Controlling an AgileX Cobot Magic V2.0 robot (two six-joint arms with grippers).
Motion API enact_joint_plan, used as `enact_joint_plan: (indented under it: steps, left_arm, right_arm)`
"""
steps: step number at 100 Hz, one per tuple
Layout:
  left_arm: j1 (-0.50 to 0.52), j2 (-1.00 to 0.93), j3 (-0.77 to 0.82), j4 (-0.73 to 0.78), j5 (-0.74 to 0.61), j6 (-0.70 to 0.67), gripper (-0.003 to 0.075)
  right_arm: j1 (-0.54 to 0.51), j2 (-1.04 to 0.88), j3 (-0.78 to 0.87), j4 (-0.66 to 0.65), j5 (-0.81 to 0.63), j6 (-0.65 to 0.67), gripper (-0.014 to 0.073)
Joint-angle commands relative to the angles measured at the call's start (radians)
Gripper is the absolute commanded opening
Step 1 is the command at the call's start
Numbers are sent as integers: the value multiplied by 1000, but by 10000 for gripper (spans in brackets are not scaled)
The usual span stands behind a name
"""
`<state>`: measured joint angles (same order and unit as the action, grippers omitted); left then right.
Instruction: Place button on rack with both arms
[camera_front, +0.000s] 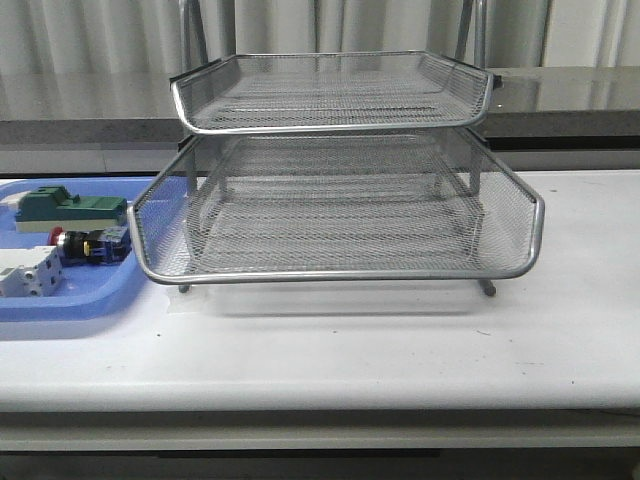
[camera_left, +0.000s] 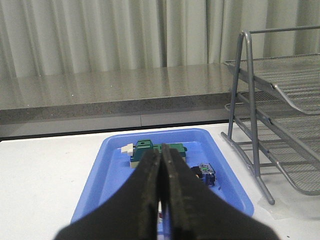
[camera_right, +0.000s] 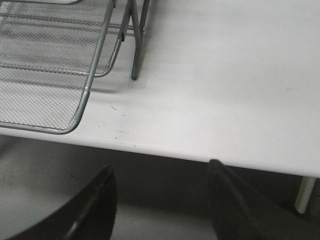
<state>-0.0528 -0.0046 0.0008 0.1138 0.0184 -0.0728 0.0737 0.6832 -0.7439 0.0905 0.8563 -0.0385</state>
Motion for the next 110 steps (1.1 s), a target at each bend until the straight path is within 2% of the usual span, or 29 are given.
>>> enact_joint_plan:
  steps: [1, 13, 27, 56, 110]
  left_arm:
    - [2, -32, 48, 2, -78, -11, -20]
    - [2, -32, 48, 2, -78, -11, -20]
    - [2, -32, 48, 2, -78, -11, -20]
    - [2, -32, 48, 2, -78, -11, -20]
    - [2, -32, 48, 2, -109, -11, -20]
  right_arm:
    - [-6, -45, -37, -24, -23, 4, 416]
    - [-6, -92, -37, -26, -5, 4, 374]
    - [-6, -116, -37, -26, -5, 4, 283]
    - [-6, -117, -37, -25, -6, 4, -77]
    - [-6, -117, -37, -25, -6, 4, -70]
